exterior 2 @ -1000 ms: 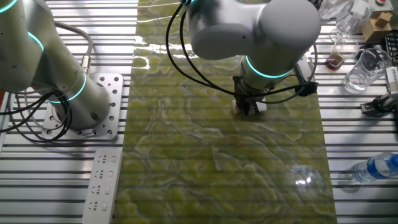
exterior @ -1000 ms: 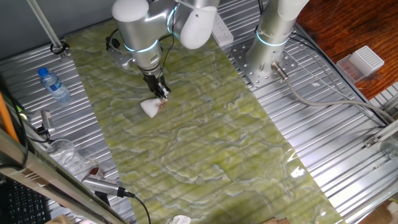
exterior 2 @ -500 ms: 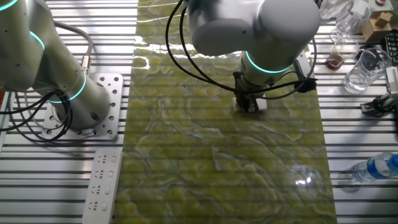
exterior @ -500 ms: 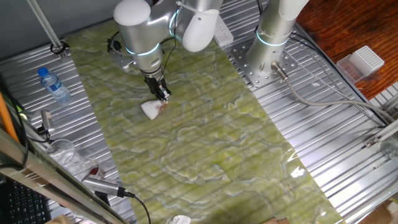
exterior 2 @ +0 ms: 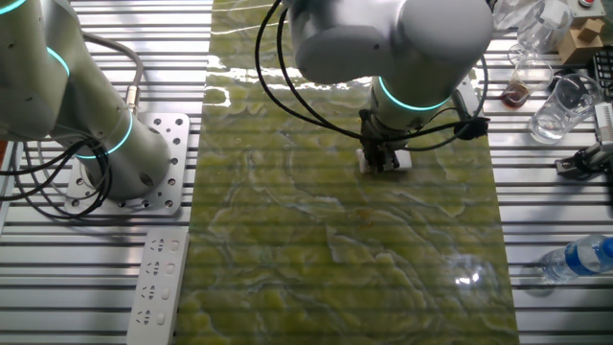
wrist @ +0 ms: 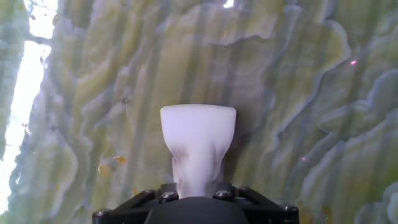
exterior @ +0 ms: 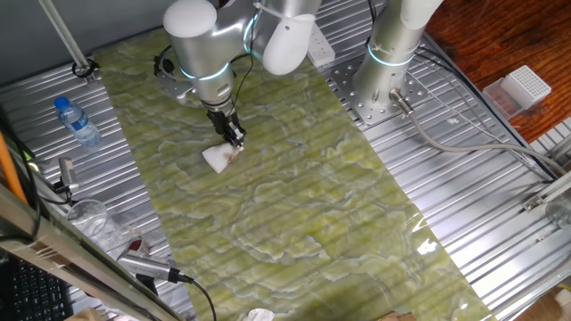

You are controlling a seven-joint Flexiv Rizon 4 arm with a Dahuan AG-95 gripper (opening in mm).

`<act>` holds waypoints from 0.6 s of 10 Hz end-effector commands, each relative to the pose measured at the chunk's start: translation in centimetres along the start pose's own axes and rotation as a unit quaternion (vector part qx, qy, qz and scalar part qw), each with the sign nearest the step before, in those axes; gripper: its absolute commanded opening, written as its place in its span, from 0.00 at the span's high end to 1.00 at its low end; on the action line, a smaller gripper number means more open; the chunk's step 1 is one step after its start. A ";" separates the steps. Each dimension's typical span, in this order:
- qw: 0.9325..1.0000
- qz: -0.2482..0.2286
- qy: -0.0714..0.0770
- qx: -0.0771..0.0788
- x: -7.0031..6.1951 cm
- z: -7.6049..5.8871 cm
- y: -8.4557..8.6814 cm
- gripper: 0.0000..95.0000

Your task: Clean the tabletop with a sponge

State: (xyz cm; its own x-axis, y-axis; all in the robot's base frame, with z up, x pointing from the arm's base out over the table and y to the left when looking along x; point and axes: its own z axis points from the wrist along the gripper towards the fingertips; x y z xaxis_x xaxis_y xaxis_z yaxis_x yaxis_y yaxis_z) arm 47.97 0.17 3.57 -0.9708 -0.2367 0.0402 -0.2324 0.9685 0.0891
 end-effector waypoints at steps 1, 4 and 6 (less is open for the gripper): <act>1.000 0.000 0.001 0.001 0.1 -0.2 0.1 0.20; 1.000 -0.008 0.008 0.018 0.3 -0.7 0.4 0.80; 1.000 -0.013 0.011 0.019 0.4 -0.8 0.5 1.00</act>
State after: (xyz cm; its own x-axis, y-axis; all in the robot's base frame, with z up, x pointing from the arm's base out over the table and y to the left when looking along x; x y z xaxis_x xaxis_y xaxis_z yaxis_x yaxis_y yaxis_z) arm 47.49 0.43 4.41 -0.9607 -0.2704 0.0632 -0.2681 0.9625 0.0427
